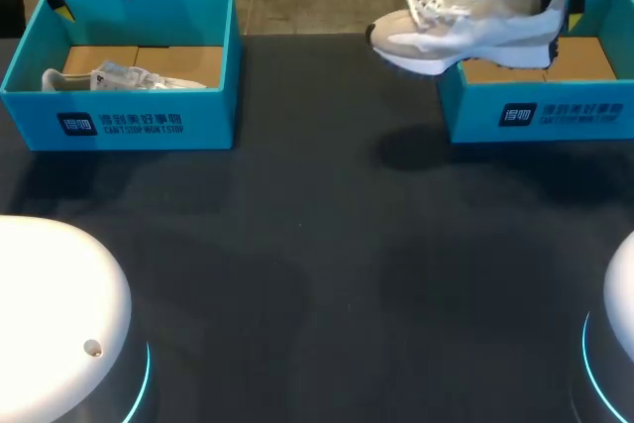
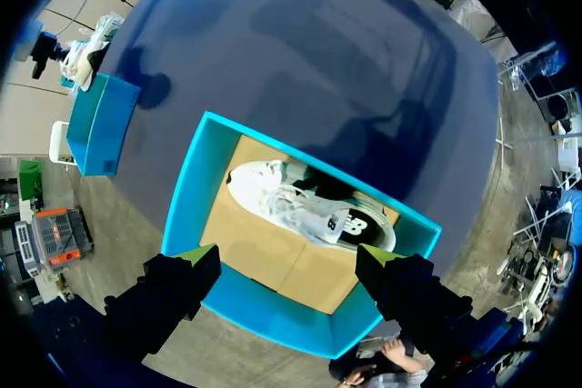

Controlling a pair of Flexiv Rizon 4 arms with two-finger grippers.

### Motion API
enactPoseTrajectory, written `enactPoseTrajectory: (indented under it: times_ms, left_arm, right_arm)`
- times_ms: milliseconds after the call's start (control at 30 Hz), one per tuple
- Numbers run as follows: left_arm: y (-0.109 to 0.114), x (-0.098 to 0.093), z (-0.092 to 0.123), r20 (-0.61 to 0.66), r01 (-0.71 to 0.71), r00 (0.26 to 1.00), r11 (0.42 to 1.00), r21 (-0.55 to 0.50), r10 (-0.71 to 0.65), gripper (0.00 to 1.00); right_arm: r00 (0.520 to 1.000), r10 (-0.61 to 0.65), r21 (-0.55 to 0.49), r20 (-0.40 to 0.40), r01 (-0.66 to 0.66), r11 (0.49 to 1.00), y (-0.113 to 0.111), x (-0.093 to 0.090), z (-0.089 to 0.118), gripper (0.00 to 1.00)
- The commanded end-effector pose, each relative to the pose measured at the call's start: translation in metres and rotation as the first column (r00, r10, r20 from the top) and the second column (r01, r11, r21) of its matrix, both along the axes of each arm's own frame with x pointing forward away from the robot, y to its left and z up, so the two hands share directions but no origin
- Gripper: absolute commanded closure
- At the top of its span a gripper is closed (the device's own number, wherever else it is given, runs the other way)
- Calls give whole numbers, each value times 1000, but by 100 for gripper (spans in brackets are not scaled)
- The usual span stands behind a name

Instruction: Take the shoe out of the shoebox, open the shoe tongue, remove and reinsert the insole, then place the shoe into the shoebox

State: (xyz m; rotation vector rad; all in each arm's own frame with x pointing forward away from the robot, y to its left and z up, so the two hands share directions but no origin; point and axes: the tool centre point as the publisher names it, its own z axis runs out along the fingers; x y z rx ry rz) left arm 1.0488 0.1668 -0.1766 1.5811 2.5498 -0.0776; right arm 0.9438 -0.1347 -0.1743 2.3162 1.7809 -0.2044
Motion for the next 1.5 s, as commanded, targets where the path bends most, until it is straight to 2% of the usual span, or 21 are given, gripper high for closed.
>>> enactPoseTrajectory:
  times_ms: [33, 333, 400, 433, 533, 1033, 1333, 1433, 1500]
  left_arm:
    - [0, 0, 0, 0, 0, 1000, 1000, 2, 0, 0]
    - [0, 0, 0, 0, 0, 1000, 1000, 2, 0, 0]
    - [0, 0, 0, 0, 0, 1000, 1000, 2, 0, 0]
    - [0, 0, 0, 0, 0, 1000, 1000, 2, 0, 0]
    - [0, 0, 0, 0, 0, 1000, 1000, 2, 0, 0]
    - [0, 0, 0, 0, 0, 1000, 1000, 2, 0, 0]
    - [0, 0, 0, 0, 0, 1000, 1000, 2, 0, 0]
    - [0, 0, 0, 0, 0, 1000, 1000, 2, 0, 0]
    - [0, 0, 0, 0, 0, 1000, 1000, 2, 0, 0]
  right_arm:
    - [999, 5, -13, 50, -4, 1000, 14, -20, 0, 100]
    - [999, -39, -51, 26, 41, 998, 44, -44, -11, 100]
    - [998, -60, -55, 30, 62, 997, 50, -48, -12, 100]
    - [993, -102, -99, 64, 109, 989, 53, -50, -13, 100]
    - [994, -97, -49, 45, 100, 994, 60, -56, -15, 100]
    - [997, -74, -33, -5, 74, 997, 94, -91, -40, 100]
    - [999, -53, -19, 13, 53, 998, 117, -115, -35, 100]
    - [998, -65, -43, 16, 66, 997, 125, -125, -37, 100]
    - [997, -77, -24, 11, 78, 997, 127, -131, -41, 100]
